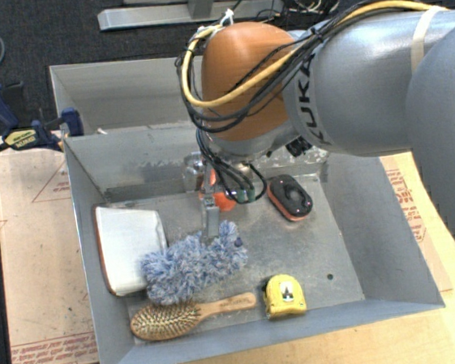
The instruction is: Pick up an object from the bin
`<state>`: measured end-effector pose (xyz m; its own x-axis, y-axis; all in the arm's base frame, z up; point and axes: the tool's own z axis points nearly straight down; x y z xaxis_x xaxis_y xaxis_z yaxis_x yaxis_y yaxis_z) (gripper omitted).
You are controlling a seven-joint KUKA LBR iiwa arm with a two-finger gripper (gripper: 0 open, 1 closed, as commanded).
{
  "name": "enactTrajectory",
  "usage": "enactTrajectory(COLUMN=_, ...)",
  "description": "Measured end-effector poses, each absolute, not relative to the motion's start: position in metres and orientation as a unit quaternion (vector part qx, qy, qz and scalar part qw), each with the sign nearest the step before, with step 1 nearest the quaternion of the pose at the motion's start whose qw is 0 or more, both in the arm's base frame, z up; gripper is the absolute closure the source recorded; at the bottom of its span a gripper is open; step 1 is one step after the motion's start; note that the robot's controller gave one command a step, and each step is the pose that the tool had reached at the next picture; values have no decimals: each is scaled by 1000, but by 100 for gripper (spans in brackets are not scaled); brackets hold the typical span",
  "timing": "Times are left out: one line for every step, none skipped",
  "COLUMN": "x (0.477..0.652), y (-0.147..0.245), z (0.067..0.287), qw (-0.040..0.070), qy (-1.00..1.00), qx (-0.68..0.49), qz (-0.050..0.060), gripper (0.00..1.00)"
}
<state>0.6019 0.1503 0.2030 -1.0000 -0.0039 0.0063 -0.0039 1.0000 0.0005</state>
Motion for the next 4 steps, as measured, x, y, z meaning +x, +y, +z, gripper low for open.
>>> enactTrajectory(x=603, y=150, z=208, qw=-1, qy=-1000, qx=1, qz=-1, gripper=0)
enactTrajectory(x=599, y=144, z=178, qw=-4, qy=-1000, qx=23, qz=-2, gripper=0)
enactTrajectory(x=578, y=186, z=92, qw=-1, qy=-997, qx=83, qz=-1, gripper=100)
enactTrajectory(x=578, y=186, z=92, qw=-1, qy=-997, qx=83, qz=-1, gripper=100)
